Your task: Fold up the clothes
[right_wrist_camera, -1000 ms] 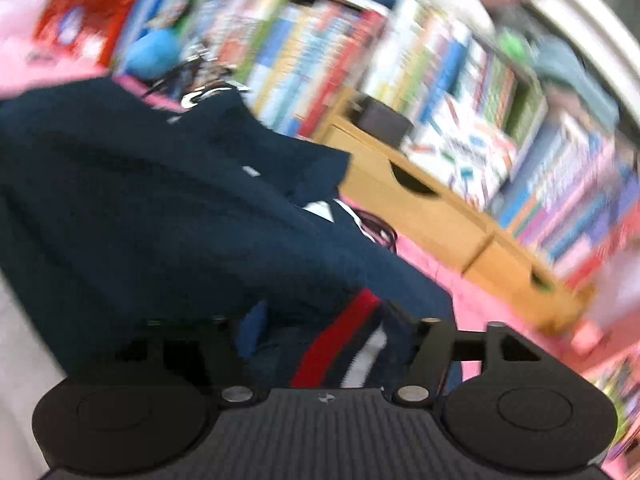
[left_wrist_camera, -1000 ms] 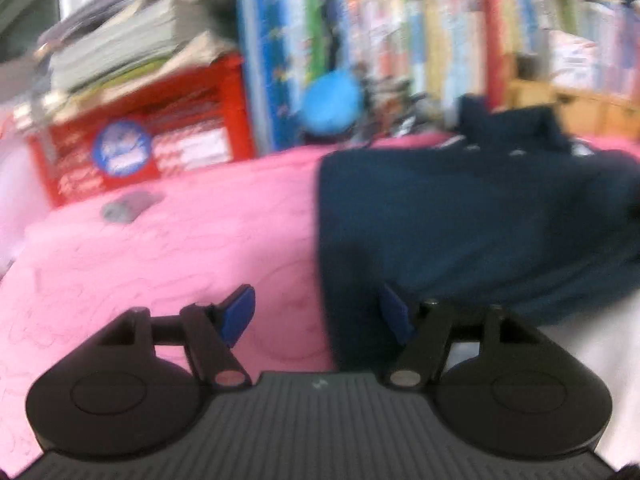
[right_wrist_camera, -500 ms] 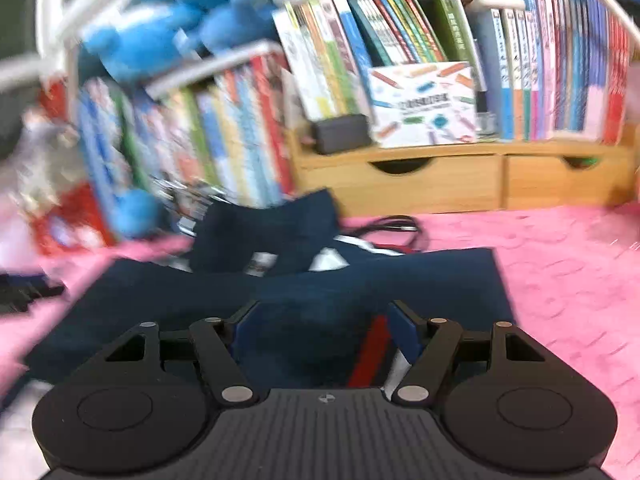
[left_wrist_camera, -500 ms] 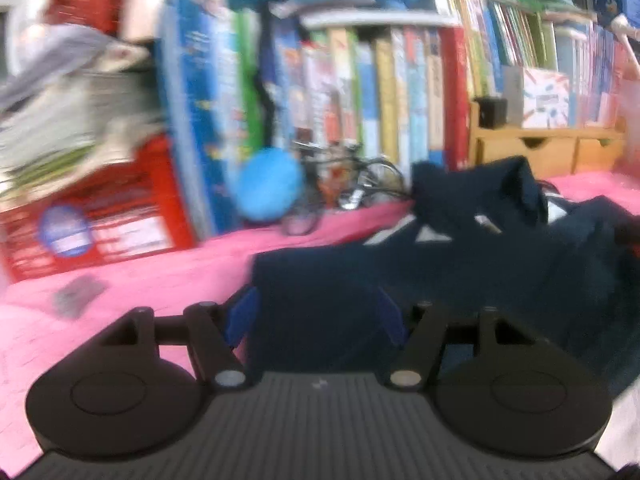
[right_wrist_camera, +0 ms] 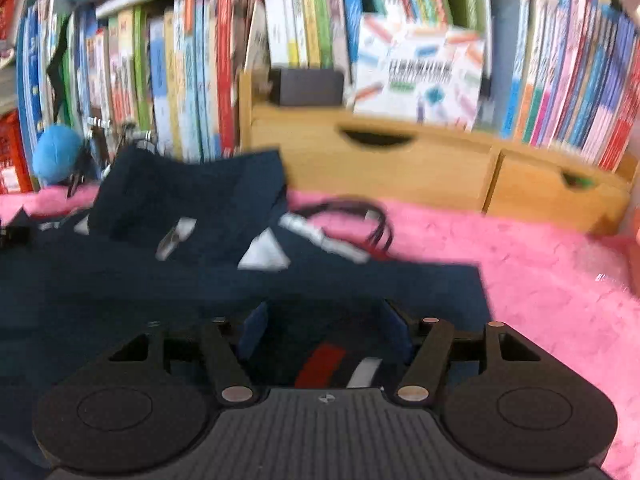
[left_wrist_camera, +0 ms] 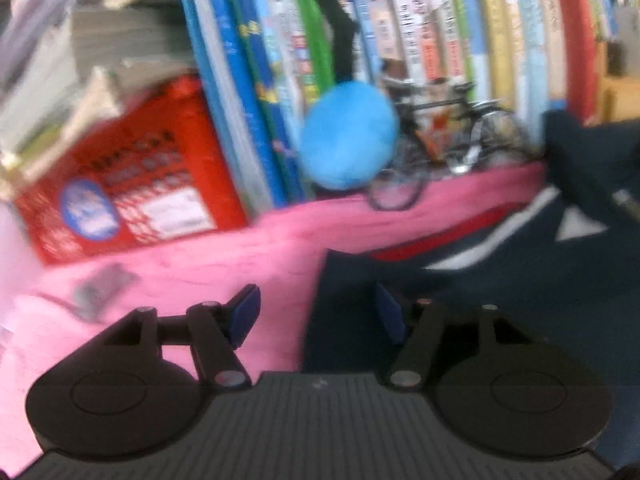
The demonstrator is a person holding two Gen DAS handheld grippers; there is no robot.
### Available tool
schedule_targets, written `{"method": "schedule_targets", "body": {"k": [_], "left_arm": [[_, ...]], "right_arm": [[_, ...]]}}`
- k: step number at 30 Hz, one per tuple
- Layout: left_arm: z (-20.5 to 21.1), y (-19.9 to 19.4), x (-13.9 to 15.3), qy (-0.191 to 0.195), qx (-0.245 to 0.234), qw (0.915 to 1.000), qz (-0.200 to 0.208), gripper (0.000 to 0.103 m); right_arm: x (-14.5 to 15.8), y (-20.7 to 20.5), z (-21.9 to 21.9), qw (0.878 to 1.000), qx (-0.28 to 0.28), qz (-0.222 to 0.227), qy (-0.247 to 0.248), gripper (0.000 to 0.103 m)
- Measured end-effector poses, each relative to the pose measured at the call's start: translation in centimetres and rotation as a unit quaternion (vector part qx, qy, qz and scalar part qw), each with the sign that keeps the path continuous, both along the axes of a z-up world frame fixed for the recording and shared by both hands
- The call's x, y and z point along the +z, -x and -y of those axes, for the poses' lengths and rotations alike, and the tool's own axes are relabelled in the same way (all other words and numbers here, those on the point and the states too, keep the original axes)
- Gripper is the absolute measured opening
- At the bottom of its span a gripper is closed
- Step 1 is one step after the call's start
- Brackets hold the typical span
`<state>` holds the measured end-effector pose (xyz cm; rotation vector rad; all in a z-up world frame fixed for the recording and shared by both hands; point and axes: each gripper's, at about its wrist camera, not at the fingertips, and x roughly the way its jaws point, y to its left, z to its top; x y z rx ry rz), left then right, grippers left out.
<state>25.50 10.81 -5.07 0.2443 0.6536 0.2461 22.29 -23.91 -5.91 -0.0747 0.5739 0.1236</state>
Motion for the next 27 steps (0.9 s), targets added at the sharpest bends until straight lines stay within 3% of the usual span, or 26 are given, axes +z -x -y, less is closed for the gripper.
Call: {"method": "schedule_targets", "body": {"k": [3, 5, 6, 7, 9, 12, 15, 18, 20, 22, 24, 27], "left_arm": [[0.7, 1.4, 2.3, 0.079, -0.068, 0.993, 0.054, 0.051], [2.8, 1.7, 3.7, 0.119, -0.156, 0.9788, 0.06, 0.052], [4.5, 1.3, 3.6, 0.11, -0.194, 0.9737, 0.048, 0.048], [6.2, 0.9, 3.5, 0.096, -0.229, 0.9681, 0.034, 0.045], [9.7, -0.5, 2.6, 0.064, -0.279, 0.9583, 0.003, 0.016], [12.1, -3.9, 0.2, 0.04, -0.261, 0.9638, -0.039, 0.01], [11.9, -6.5, -0.7, 0.042, -0.226, 0.9724, -0.037, 0.009], [12.2, -7.0, -1.3, 0.018, -0.221, 0.9748, -0.023, 0.009], [12.9, -6.9, -1.7, -0.009, -0.213, 0.9768, -0.015, 0.009], [13.1, -5.8, -1.5, -0.028, -0.217, 0.9758, -0.01, 0.01], [12.3, -3.4, -0.5, -0.009, -0.22, 0.9754, -0.005, 0.019], [10.2, 2.5, 1.2, 0.022, -0.224, 0.9743, 0.011, 0.022]], "right_arm": [[1.2, -0.4, 0.7, 0.999, 0.023, 0.021, -0.014, 0.062], [1.0, -2.1, -0.2, 0.999, 0.043, 0.005, 0.023, 0.046], [0.7, -3.0, -0.9, 0.997, 0.059, -0.006, 0.038, 0.032], [0.5, -3.7, -1.7, 0.996, 0.073, -0.016, 0.046, 0.027], [0.0, -5.0, -3.3, 0.994, 0.091, -0.03, 0.058, 0.026], [-0.8, -6.8, -4.5, 0.992, 0.083, -0.04, 0.084, 0.025], [-1.2, -8.0, -4.9, 0.99, 0.079, -0.036, 0.108, 0.025], [-1.4, -9.0, -4.2, 0.993, 0.074, -0.034, 0.088, 0.029], [-1.5, -9.7, -3.3, 0.996, 0.064, -0.034, 0.055, 0.039], [-1.5, -10.1, -2.2, 0.998, 0.05, -0.039, 0.019, 0.052], [-1.0, -9.5, -1.1, 0.998, 0.036, -0.041, -0.009, 0.054], [1.1, -5.1, -1.5, 0.999, 0.034, 0.009, 0.001, 0.055]]}}
